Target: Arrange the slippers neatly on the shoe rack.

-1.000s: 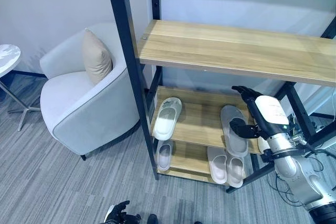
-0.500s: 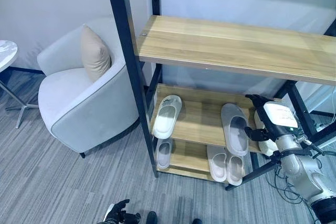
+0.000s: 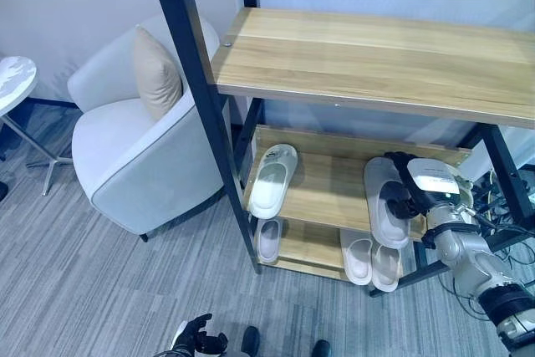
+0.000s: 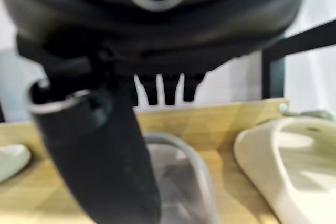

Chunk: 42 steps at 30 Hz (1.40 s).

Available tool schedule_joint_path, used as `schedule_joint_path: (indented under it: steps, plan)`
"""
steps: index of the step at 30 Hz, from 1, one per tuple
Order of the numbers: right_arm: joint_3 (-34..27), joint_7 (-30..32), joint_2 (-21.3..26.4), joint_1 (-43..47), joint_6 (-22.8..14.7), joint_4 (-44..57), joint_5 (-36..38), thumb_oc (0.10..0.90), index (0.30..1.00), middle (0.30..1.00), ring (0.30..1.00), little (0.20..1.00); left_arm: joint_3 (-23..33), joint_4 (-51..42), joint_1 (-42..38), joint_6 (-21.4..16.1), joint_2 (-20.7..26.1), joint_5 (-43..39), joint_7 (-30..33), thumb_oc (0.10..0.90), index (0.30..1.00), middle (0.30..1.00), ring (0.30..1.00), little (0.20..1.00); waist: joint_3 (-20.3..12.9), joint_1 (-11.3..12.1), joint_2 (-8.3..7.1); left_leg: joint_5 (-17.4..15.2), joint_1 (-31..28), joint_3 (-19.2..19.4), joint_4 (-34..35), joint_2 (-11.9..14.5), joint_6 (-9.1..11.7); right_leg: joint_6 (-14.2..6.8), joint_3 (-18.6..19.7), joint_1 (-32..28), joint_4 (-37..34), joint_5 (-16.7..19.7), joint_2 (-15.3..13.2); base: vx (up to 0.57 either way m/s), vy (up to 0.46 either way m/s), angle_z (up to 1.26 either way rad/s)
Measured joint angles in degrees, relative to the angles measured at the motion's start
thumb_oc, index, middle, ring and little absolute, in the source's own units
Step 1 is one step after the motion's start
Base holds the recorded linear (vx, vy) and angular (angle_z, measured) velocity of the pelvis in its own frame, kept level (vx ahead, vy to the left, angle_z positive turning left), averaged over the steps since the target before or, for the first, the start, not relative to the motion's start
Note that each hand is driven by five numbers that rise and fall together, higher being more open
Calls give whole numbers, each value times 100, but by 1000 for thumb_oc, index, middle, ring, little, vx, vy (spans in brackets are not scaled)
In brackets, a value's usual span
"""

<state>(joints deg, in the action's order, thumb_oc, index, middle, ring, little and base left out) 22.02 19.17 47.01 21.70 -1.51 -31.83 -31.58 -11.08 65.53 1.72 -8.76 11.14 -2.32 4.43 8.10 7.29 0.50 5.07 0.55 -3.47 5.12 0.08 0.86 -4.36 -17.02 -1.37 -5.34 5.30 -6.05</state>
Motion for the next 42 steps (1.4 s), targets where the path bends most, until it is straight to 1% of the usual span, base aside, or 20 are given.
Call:
schedule_joint_path:
  steps: [1, 2, 3, 4, 5, 7, 8, 12, 14, 17, 21, 25, 26, 27, 31, 33, 35, 38, 40, 42]
  plan:
    - [16, 20, -56, 104, 15, -171, -74, 800, 900, 900, 900, 900, -2, -22, 3, 0, 4, -2, 8, 800, 900, 900, 900, 900, 14, 20, -6, 7, 2, -16, 0, 1, 9, -2, -13, -6, 0, -2, 2, 14, -9, 6]
    - [30, 52, -94, 173, 52, -296, -102, 778, 867, 867, 867, 867, -5, -38, -2, 0, 4, -2, 8, 800, 900, 900, 900, 900, 19, 48, -12, 12, 5, -22, 0, 2, 16, -2, -17, -6, 0, -2, 2, 10, -8, 5]
    - [37, 72, -106, 204, 61, -366, -113, 742, 813, 813, 813, 813, -6, -37, -1, 0, 4, -2, 12, 800, 900, 900, 900, 900, 20, 78, -13, 14, 6, -28, 0, 1, 18, -3, -22, -9, 0, -2, 2, 11, -6, 4]
    - [57, 108, -105, 216, 105, -408, -130, 729, 794, 794, 794, 794, -6, -39, 0, 0, 4, -3, 20, 800, 900, 900, 900, 900, 25, 125, -22, 17, 7, -32, 0, 2, 23, -3, -26, -10, 0, -3, 3, 10, -5, 3]
    - [69, 114, -106, 233, 116, -429, -144, 610, 615, 615, 615, 615, -6, -26, 5, 4, 11, -3, 36, 800, 900, 900, 900, 900, 34, 141, -37, 21, 8, -38, 0, 3, 26, -3, -31, -12, -1, -3, 5, 10, -7, 5]
    - [128, 179, -179, 339, 128, -584, -190, 408, 312, 312, 312, 312, -14, 38, 26, 35, 70, -1, 54, 800, 900, 900, 900, 900, 61, 153, -80, 33, 6, -61, 0, 7, 34, -4, -57, -29, -1, -3, 9, 7, -7, 6]
    - [133, 186, -213, 363, 153, -628, -191, 400, 300, 300, 300, 300, -17, 109, 29, 45, 94, 0, 93, 800, 900, 900, 900, 900, 74, 146, -102, 38, 5, -85, 0, 6, 37, -6, -76, -40, -1, -5, 9, 8, -5, 9]
    - [180, 224, -275, 432, 190, -850, -189, 400, 300, 300, 300, 300, -86, 285, 112, 157, 178, 2, 125, 800, 900, 900, 900, 900, 106, 162, -153, 56, -1, -185, 0, -4, 43, -23, -172, -102, -2, -19, 3, 0, -10, 15]
    - [294, 252, -277, 608, 181, -1005, -184, 400, 300, 300, 300, 300, -136, 309, 225, 166, 205, 2, 129, 800, 900, 900, 900, 900, 110, 167, -160, 57, -9, -188, 0, -4, 44, -23, -178, -115, -2, -18, 2, 0, 0, 0]
    - [290, 263, -277, 771, 164, -1004, -181, 400, 300, 300, 300, 300, -162, 314, 316, 169, 221, -1, 130, 800, 900, 900, 900, 900, 112, 168, -165, 58, -45, -196, 0, -2, 48, -24, -187, -157, -2, -19, 4, 0, -1, 1]
    - [222, 238, -277, 715, 139, -955, -154, 400, 300, 300, 300, 300, -161, 311, 335, 170, 221, -94, 128, 800, 900, 900, 900, 900, 114, 178, -176, 57, -76, -203, 1, -7, 49, -25, -189, -189, -1, -19, -2, 1, 0, 1]
    - [-125, 219, -278, 203, 137, -258, -134, 400, 300, 300, 300, 300, -126, 305, 386, 171, 217, -98, 128, 800, 900, 900, 900, 900, 113, 140, -175, 57, -124, -187, 1, -5, 47, -24, -167, -223, -1, -19, 0, 3, 2, -4]
    - [-244, 205, -277, 15, 115, -21, -135, 400, 300, 300, 300, 300, -117, 302, 385, 177, 218, -94, 122, 800, 900, 900, 900, 900, 111, 96, -171, 58, -130, -178, 0, -2, 46, -24, -156, -222, 0, -19, 1, 0, 0, 0]
    - [-462, 208, -277, -264, 101, 309, -134, 400, 300, 300, 300, 300, -114, 270, 391, 175, 214, -95, 118, 800, 900, 900, 900, 900, 110, 109, -168, 58, -130, -180, 1, -3, 46, -23, -160, -226, 0, -19, 1, 0, 0, 0]
    - [-857, 196, -320, -1001, 30, 1275, -86, 400, 300, 300, 300, 300, -101, 227, 439, 192, 212, -84, 116, 800, 900, 900, 900, 900, 104, 43, -159, 58, -152, -168, 2, -5, 46, -23, -150, -244, 0, -18, -4, 0, 0, 0]
    - [-1017, 171, -368, -1296, -126, 1793, -69, 400, 300, 300, 300, 300, 16, 209, 481, 266, 192, -66, 97, 800, 900, 900, 900, 900, 98, -27, -148, 57, -161, -154, 2, -5, 46, -21, -136, -246, 0, -17, -7, -35, 3, -3]
    - [-1234, 129, -436, -1564, -201, 2215, -55, 400, 300, 300, 300, 300, 22, 195, 484, 277, 191, 16, 91, 800, 900, 900, 900, 900, 90, -34, -134, 55, -170, -135, 3, 1, 47, -12, -120, -248, 0, -11, -11, -43, 1, -6]
    - [-1298, 82, -600, -1689, -338, 2607, 96, 400, 300, 300, 300, 300, 58, 195, 497, 283, 169, 23, 86, 800, 900, 900, 900, 900, 82, -32, -119, 36, -206, -14, 4, 20, 51, 12, 7, -224, -1, 7, -10, -40, -1, -20]
    - [-1346, -32, -806, -1812, -403, 2994, 213, 400, 300, 300, 300, 300, 58, 201, 514, 285, 161, 43, 88, 800, 900, 900, 900, 900, 71, -127, -100, 37, -207, 9, 4, 22, 51, 15, 27, -212, -1, 11, -12, -52, 0, -8]
    - [-1324, -188, -886, -1984, -580, 3381, 378, 400, 300, 300, 300, 300, 56, 204, 526, 289, 153, 73, 88, 800, 900, 900, 900, 900, 64, -194, -83, 38, -213, 66, 3, 26, 50, 21, 85, -190, -2, 17, -11, -42, 8, -13]
